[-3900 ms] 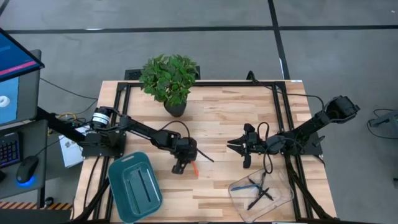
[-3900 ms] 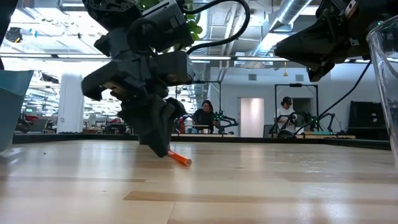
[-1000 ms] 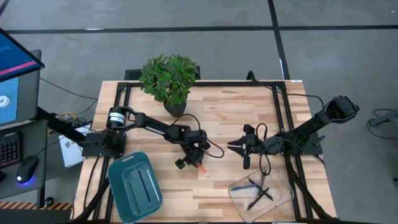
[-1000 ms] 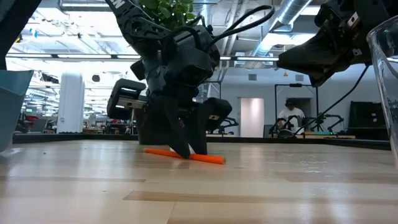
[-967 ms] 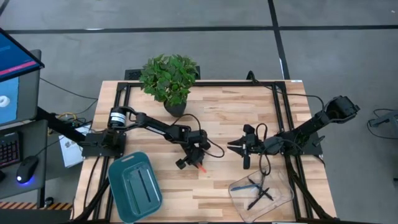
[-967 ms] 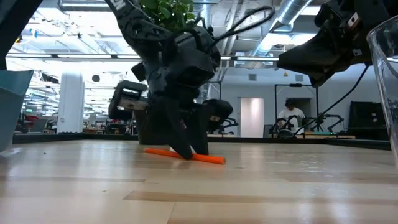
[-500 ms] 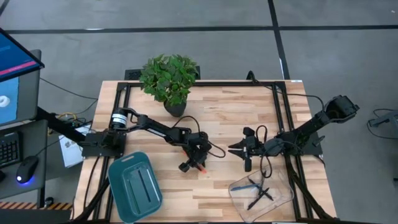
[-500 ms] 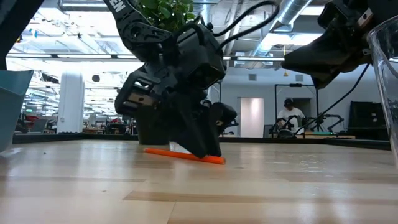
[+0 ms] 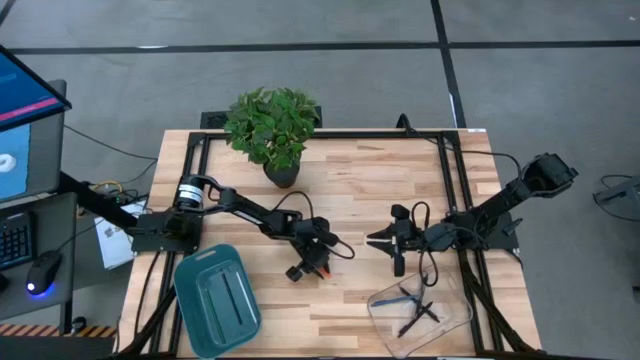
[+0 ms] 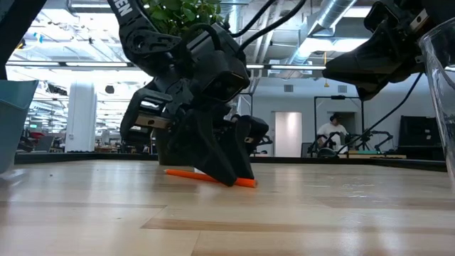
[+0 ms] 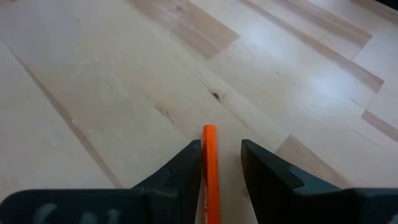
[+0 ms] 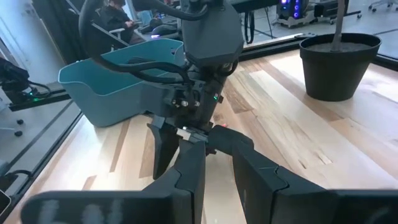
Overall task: Sort pens & pencils
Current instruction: Put the orange pencil into the blue bin
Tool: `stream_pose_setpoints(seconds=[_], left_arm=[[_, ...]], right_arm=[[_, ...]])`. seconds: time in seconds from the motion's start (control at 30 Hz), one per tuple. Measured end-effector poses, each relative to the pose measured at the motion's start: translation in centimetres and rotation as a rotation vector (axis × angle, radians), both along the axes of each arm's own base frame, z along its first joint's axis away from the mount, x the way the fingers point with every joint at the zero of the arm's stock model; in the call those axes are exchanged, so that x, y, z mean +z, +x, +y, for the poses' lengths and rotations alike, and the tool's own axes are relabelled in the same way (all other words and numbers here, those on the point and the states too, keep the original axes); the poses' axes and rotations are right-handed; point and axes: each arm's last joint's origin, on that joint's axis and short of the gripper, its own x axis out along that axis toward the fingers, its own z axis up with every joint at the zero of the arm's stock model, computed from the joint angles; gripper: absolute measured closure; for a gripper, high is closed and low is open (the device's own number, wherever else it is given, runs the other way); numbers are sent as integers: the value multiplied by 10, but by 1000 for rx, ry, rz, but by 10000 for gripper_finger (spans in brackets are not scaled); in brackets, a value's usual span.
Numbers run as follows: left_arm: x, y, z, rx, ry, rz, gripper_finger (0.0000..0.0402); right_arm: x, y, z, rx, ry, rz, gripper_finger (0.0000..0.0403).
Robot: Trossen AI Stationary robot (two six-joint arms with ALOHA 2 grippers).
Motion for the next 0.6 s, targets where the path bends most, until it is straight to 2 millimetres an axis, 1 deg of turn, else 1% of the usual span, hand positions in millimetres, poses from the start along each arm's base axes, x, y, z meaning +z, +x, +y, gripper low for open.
stream_pose_setpoints(seconds=[0.43,0.5,0.6], left_arm=[[-11,-11,2,30,-24,-64,292],[-15,-12,3,28,-31,-69,292],[-16,-12,5,34,-39,-61,292]], right_arm=[[1,0,0,0,3,-7,300],[1,0,0,0,3,-7,300],[1,0,0,0,4,-9,300]])
